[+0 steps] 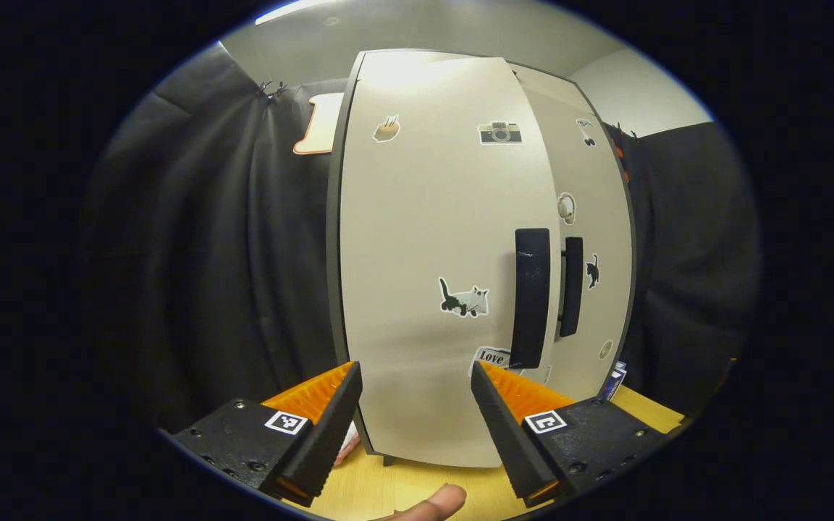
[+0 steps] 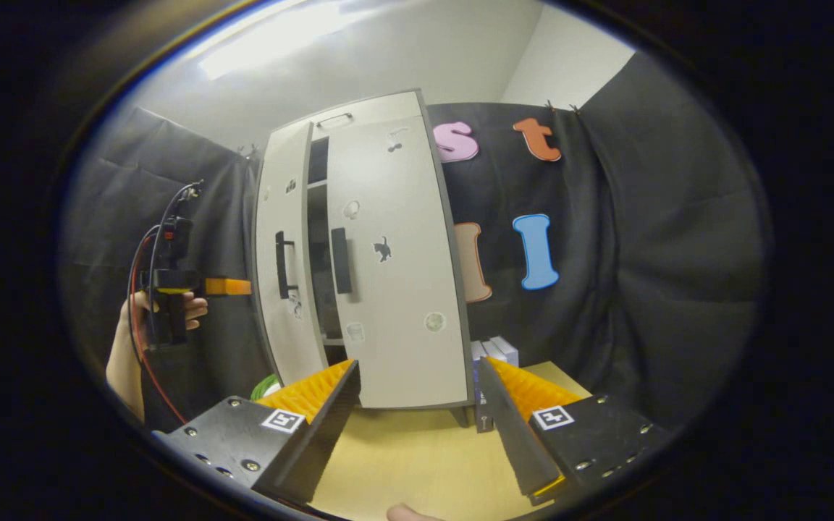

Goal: Grab one shoe with the right hand and put it into the shoe cabinet, grab the other shoe with the left hand and put it into the shoe cabinet; then close the right door with the right hand and the left door with the left hand.

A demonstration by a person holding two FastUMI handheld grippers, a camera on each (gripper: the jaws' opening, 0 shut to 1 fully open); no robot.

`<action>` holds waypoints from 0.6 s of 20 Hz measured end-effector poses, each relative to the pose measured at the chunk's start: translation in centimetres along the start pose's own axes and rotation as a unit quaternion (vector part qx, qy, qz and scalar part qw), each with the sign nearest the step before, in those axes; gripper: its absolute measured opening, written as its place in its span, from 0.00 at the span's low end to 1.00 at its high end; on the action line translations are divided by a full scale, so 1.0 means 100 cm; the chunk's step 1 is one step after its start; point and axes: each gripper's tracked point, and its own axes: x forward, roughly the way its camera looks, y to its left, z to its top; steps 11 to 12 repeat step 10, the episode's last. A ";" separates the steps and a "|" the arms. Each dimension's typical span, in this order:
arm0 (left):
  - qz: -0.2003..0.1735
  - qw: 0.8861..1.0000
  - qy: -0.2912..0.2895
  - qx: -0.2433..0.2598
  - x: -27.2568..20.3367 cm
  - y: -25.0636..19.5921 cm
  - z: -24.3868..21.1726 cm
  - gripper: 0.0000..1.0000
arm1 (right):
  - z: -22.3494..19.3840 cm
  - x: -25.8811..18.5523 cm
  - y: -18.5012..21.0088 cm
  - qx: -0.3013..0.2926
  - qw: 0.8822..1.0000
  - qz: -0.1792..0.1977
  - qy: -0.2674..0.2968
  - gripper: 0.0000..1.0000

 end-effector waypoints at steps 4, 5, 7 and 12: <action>0.004 1.000 0.006 -0.007 -0.011 0.003 -0.014 0.94 | 0.000 0.004 0.002 -0.005 1.000 0.001 0.005 0.98; 0.005 1.000 0.004 -0.007 -0.015 0.003 -0.017 0.93 | 0.000 0.005 0.005 -0.006 1.000 0.002 0.006 0.97; 0.010 1.000 -0.006 -0.006 -0.025 0.002 -0.019 0.94 | 0.000 0.008 0.010 -0.006 1.000 0.006 0.008 0.97; 0.013 1.000 -0.009 0.000 -0.039 -0.003 -0.027 0.94 | 0.003 0.014 0.019 -0.011 1.000 0.011 0.010 0.98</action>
